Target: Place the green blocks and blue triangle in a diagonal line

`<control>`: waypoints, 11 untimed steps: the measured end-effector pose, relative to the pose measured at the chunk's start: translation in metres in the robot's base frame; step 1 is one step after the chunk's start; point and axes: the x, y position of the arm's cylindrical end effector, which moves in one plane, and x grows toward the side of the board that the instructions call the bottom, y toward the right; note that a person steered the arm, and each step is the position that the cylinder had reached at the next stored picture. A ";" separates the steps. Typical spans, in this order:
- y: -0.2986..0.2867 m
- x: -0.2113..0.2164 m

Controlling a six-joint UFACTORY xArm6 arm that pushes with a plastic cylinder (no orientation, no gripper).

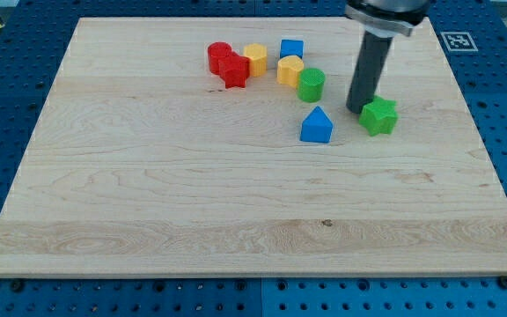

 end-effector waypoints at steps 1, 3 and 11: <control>-0.001 -0.006; -0.117 -0.007; -0.028 0.022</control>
